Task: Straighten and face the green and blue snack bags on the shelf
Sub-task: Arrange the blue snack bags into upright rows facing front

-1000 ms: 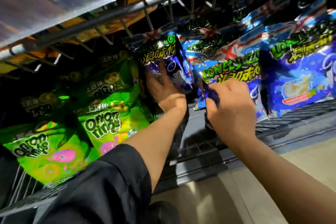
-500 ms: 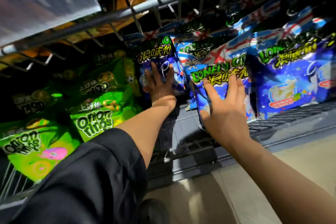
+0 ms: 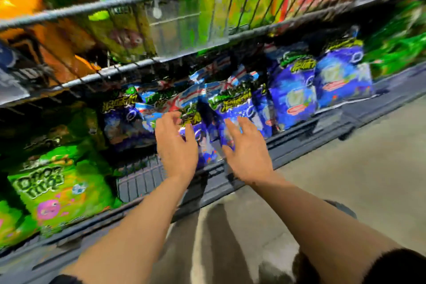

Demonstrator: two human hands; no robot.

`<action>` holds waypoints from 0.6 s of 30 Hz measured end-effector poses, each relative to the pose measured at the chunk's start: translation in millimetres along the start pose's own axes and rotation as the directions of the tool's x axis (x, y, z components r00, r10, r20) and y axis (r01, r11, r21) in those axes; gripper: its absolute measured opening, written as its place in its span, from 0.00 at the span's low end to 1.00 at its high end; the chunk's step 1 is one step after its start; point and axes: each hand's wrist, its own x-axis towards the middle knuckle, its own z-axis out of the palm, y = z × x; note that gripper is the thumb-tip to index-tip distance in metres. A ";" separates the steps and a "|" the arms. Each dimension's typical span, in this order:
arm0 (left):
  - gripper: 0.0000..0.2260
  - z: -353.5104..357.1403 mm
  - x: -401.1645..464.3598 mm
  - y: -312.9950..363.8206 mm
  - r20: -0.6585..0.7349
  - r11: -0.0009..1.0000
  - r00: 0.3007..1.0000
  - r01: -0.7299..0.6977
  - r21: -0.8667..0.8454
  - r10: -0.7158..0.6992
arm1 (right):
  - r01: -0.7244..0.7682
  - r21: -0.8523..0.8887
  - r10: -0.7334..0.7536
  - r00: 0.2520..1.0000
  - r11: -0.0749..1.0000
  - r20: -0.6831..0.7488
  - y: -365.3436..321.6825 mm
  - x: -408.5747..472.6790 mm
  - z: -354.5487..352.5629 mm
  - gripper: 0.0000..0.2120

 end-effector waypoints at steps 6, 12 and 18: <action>0.15 98.4 -37.3 88.2 0.394 0.958 0.916 0.043 -0.282 0.075 | -0.236 0.024 0.237 0.964 0.971 -0.121 113.5 12.0 -57.1 0.29; 0.50 196.6 -53.5 141.9 0.556 0.957 0.823 0.239 -0.162 -0.111 | -0.485 0.242 0.535 0.816 0.840 -0.219 211.2 40.5 -93.9 0.33; 0.57 259.4 -53.6 168.5 0.356 0.904 0.844 0.427 0.010 -0.402 | -0.548 0.360 0.638 0.740 0.755 -0.212 285.0 94.5 -116.6 0.47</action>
